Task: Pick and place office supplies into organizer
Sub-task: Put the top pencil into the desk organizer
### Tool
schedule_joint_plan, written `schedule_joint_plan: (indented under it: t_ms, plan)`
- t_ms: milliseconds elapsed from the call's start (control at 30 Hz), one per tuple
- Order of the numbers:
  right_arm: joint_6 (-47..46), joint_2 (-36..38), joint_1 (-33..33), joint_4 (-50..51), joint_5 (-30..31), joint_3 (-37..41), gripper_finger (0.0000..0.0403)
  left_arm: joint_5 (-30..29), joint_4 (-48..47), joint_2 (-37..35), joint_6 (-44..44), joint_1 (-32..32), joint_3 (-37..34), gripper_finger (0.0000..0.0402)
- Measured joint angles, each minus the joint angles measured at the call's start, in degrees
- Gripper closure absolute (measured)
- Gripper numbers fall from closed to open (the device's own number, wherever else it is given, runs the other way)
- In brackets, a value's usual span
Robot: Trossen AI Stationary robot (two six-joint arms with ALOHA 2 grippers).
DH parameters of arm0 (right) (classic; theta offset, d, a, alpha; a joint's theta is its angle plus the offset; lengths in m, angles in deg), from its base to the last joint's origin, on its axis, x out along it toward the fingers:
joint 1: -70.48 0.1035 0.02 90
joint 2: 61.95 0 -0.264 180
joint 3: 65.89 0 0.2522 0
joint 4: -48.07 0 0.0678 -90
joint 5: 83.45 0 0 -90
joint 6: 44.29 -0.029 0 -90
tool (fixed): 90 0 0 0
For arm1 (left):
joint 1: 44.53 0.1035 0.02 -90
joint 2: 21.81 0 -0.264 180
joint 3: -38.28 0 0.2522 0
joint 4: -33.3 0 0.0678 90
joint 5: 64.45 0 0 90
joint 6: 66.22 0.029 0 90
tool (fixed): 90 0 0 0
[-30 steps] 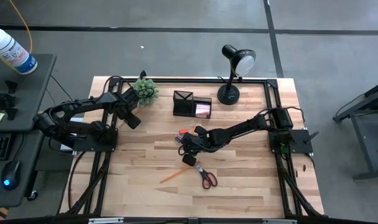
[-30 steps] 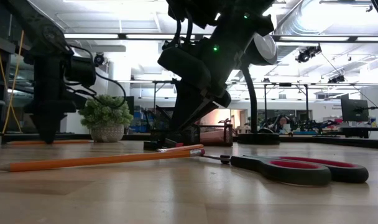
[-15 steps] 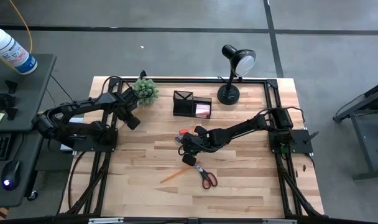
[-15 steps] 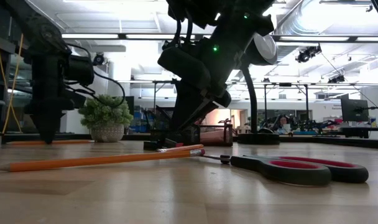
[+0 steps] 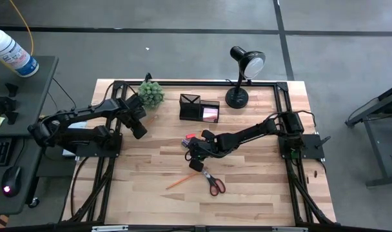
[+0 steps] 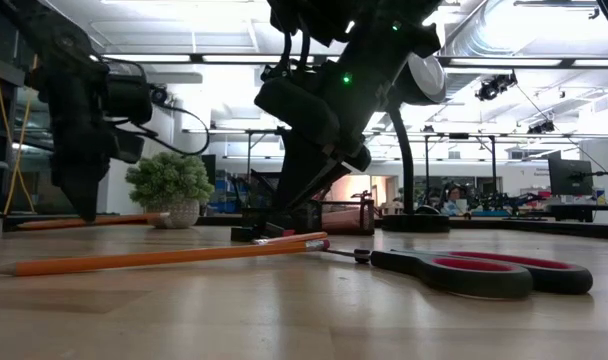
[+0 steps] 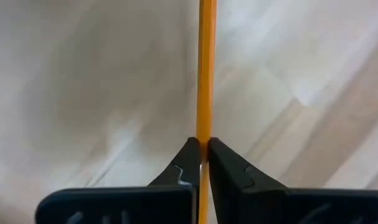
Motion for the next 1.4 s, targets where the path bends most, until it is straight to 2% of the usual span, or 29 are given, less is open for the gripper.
schedule_joint_plan:
  t_ms: [400,600,800,933,1033,1267,1400]
  plan:
    - [0.1,1.0,1.0,4.4,0.3,0.0,0.032,1.1,4.5,-5.0,-9.7,-12.9,0.1,0.04]
    - [0.3,4.4,3.4,9.9,4.8,0.0,0.032,0.4,11.2,-9.8,-16.9,-16.2,0.1,0.0401]
    - [0.2,8.2,4.3,14.3,12.9,0.0,0.032,-2.1,28.6,-13.7,-20.4,-17.0,0.2,0.0401]
    - [0.2,9.9,4.0,14.1,14.8,0.0,0.032,-6.0,41.7,-13.9,-20.2,-17.0,0.2,0.0401]
    - [0.1,10.5,3.7,14.0,14.9,0.0,0.032,-8.4,49.4,-13.4,-16.7,-17.0,0.2,0.0402]
    - [0.0,10.5,3.2,13.6,14.2,0.0,0.032,-11.1,58.4,-8.1,-13.2,-17.0,0.2,0.0401]
    - [0.0,10.8,3.1,13.4,13.6,0.0,0.032,-11.1,69.6,-2.1,-10.2,-17.0,0.2,0.0401]
